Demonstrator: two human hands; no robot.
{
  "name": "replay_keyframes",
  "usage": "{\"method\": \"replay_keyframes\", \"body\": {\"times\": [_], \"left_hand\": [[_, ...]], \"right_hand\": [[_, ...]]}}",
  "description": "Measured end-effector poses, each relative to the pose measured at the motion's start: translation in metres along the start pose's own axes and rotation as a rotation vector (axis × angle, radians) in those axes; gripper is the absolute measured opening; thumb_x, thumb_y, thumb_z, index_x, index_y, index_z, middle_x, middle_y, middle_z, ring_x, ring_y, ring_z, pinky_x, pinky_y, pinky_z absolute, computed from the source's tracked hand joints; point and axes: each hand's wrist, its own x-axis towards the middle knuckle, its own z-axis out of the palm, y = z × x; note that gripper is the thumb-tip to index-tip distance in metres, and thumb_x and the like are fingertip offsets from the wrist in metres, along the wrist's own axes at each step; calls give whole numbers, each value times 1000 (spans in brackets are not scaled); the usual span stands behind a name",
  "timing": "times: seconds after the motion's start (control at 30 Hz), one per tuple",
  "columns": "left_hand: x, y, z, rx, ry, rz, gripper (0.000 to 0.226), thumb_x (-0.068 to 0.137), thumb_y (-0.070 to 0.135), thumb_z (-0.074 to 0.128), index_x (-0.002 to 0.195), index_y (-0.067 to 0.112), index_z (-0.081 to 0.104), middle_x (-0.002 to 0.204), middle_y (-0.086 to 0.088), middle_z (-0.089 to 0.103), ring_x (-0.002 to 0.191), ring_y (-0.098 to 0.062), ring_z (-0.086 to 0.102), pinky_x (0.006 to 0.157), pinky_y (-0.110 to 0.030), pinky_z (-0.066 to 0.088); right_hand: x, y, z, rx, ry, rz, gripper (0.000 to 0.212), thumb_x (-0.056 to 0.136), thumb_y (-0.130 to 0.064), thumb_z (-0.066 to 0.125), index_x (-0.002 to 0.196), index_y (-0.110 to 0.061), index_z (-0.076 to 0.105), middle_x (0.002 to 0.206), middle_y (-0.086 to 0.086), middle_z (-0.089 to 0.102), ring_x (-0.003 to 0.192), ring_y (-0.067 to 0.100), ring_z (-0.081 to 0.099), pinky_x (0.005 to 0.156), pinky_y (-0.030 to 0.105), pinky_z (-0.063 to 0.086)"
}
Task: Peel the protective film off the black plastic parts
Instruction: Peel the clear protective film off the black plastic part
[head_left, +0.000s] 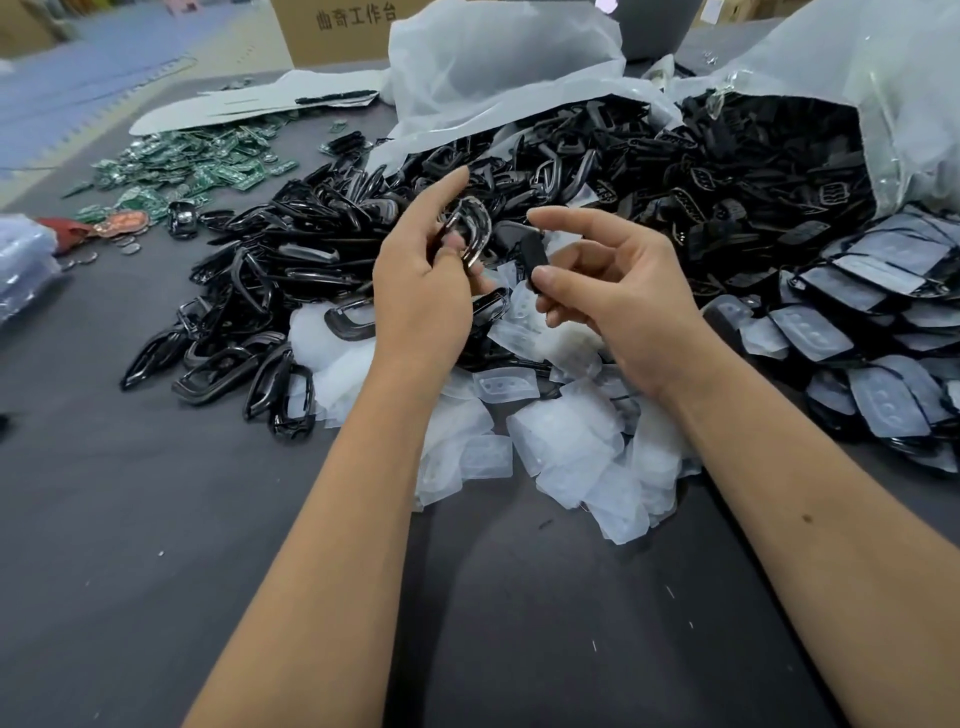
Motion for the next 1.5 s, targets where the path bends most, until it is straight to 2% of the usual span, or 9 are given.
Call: {"method": "replay_keyframes", "body": {"times": [0.07, 0.2, 0.4, 0.53, 0.67, 0.93, 1.03, 1.27, 1.5], "left_hand": [[0, 1, -1, -11, 10, -31, 56, 98, -9, 37, 127, 25, 70, 112, 0, 64, 72, -11, 56, 71, -27, 57], [-1, 2, -1, -55, 46, -83, 22, 105, 6, 46, 93, 12, 64, 77, 1, 54, 66, -8, 52, 65, -25, 54], [1, 1, -2, -92, 129, -101, 29, 108, 17, 52, 81, 12, 58, 69, -2, 49, 62, -13, 50, 60, -26, 51], [1, 2, -2, -132, 158, -70, 14, 104, 10, 58, 98, 14, 70, 72, -6, 45, 68, -17, 39, 65, -29, 40], [1, 1, -4, -91, 121, -78, 38, 100, 1, 55, 124, 25, 73, 68, 3, 38, 65, -10, 35, 65, -22, 42], [-3, 3, 1, -132, 188, -127, 16, 102, 6, 57, 101, 15, 71, 71, -6, 54, 60, -8, 51, 62, -27, 49], [-4, 3, 0, -143, 216, -149, 7, 99, 6, 64, 96, 12, 66, 73, -2, 74, 57, -9, 59, 61, -24, 55], [-5, 5, -1, -224, 221, -219, 14, 92, -12, 58, 91, 2, 60, 77, -17, 75, 58, -21, 67, 64, -35, 63], [-8, -2, 5, 16, 120, -76, 25, 88, -6, 63, 99, 12, 75, 74, -7, 77, 67, -24, 77, 70, -42, 66]], "right_hand": [[-1, -1, 1, -14, -4, -21, 44, 90, 12, 70, 129, -8, 69, 82, 13, 57, 68, 22, 68, 64, 27, 58], [-2, -2, 1, -25, -11, -34, 47, 89, 14, 70, 131, -8, 68, 86, 9, 55, 68, 22, 68, 64, 28, 58], [-1, 0, 1, -8, -49, -32, 40, 88, 15, 68, 123, -3, 70, 89, 9, 61, 66, 20, 67, 57, 24, 53], [-1, -1, -1, 32, -71, 22, 34, 89, 14, 62, 114, -8, 69, 104, 13, 77, 64, 16, 59, 56, 23, 45], [1, 0, -4, 124, -47, 67, 34, 87, 10, 60, 112, -12, 69, 93, 14, 76, 62, 14, 49, 61, 24, 39], [0, 1, -4, 93, -21, 72, 48, 82, -18, 81, 129, -20, 73, 83, 4, 50, 65, 14, 37, 61, 30, 25], [0, -1, -2, 37, 32, 61, 42, 90, -11, 78, 130, -20, 72, 86, 14, 48, 58, 13, 41, 49, 21, 30], [5, -1, -3, 108, 205, 108, 31, 104, 3, 52, 124, -7, 73, 76, 3, 60, 64, 11, 49, 55, 19, 41], [1, 0, 4, -145, 227, -108, 10, 89, 5, 76, 98, 4, 72, 75, 8, 74, 61, 19, 71, 56, 26, 55]]}}
